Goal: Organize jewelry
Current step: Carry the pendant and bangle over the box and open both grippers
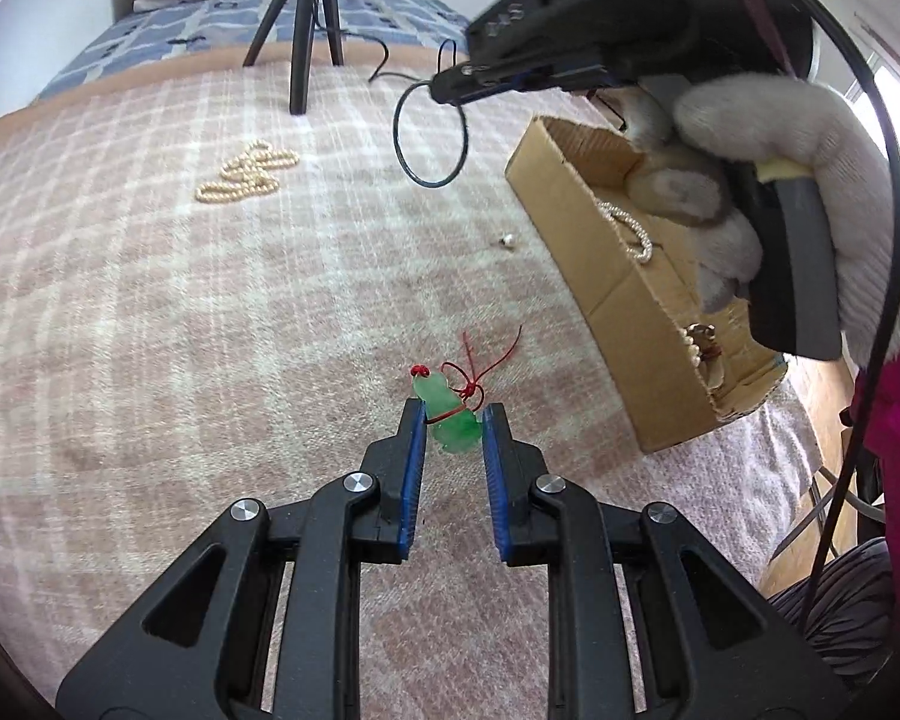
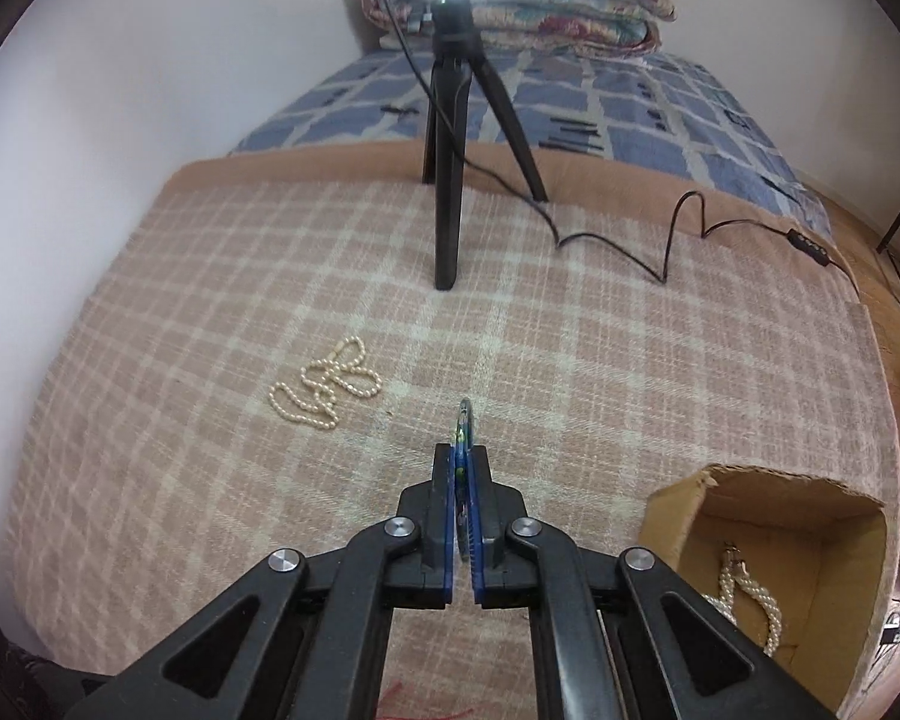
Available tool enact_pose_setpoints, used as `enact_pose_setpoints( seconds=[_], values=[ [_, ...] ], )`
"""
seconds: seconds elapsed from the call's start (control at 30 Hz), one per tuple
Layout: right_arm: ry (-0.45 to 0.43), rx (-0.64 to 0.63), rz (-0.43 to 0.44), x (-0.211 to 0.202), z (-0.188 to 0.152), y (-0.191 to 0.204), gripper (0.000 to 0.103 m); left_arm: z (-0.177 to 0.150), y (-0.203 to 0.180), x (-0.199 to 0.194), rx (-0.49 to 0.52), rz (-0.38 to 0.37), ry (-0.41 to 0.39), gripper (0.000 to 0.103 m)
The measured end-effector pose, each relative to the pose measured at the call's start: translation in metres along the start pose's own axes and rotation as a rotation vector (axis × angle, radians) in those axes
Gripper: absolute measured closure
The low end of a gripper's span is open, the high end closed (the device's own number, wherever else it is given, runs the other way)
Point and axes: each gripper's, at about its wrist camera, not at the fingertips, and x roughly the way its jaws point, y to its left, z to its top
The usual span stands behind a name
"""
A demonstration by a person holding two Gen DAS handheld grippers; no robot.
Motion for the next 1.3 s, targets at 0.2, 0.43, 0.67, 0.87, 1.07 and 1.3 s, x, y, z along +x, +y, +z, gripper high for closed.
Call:
enact_pose_setpoints(
  seconds=[0.2,0.43,0.67,0.87,1.07,1.3],
  values=[
    [-0.073,0.048,0.022,-0.032,-0.006,-0.009,0.102,0.009,-0.014,-0.014,0.008,-0.004,-0.038,0.085],
    [-0.163,0.074,0.014,-0.077,-0.018,-0.019,0.102,0.023,-0.018,-0.038,0.006,-0.015,-0.103,0.085],
    [-0.231,0.105,-0.002,-0.114,-0.033,-0.037,0.102,0.039,-0.031,-0.068,0.008,-0.045,-0.179,0.085],
    [-0.273,0.144,-0.04,-0.14,-0.047,-0.062,0.102,0.053,-0.059,-0.088,0.033,-0.095,-0.228,0.085],
    [-0.3,0.197,-0.057,-0.158,-0.059,-0.092,0.102,0.063,-0.098,-0.096,0.073,-0.154,-0.252,0.085],
    [-0.316,0.248,-0.071,-0.168,-0.07,-0.125,0.102,0.07,-0.136,-0.084,0.111,-0.203,-0.243,0.085]
  ],
)
